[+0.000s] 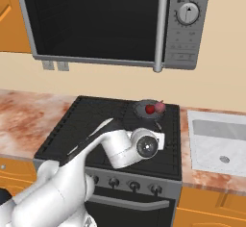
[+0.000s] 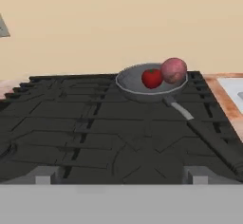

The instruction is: Place the pan on the rear right burner on the stove. Then place the tomato and the onion in the pan and turn on the rear right burner.

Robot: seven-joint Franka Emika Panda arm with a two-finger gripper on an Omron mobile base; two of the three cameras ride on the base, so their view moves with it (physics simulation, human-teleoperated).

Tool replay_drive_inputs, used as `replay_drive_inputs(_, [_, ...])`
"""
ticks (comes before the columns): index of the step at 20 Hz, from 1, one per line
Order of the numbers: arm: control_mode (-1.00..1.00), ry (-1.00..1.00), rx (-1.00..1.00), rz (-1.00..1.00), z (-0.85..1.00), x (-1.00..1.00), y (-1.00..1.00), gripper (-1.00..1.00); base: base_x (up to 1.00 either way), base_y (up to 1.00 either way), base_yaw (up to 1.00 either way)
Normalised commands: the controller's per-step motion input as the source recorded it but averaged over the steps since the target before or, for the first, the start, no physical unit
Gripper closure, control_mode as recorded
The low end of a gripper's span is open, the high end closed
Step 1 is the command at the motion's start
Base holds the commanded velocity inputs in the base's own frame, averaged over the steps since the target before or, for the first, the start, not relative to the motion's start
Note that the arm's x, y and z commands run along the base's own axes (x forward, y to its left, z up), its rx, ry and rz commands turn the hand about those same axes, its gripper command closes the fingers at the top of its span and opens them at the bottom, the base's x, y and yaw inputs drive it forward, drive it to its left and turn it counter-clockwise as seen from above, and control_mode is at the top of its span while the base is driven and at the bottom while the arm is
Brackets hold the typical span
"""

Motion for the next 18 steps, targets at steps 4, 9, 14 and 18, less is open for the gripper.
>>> replay_drive_inputs(4, [-1.00,-0.19,0.00,0.00,0.05,-0.46,0.15,-1.00,0.00,0.00,0.00])
replay_drive_inputs(9, [-1.00,-0.06,0.00,0.00,0.00,-0.09,0.02,-1.00,0.00,0.00,0.00])
replay_drive_inputs(14, [-1.00,-0.01,0.00,0.00,0.00,-0.16,0.00,-1.00,0.00,0.00,0.00])
replay_drive_inputs(18, [-1.00,-0.02,0.00,-0.03,0.00,-0.60,0.00,-1.00,0.00,0.00,0.00])
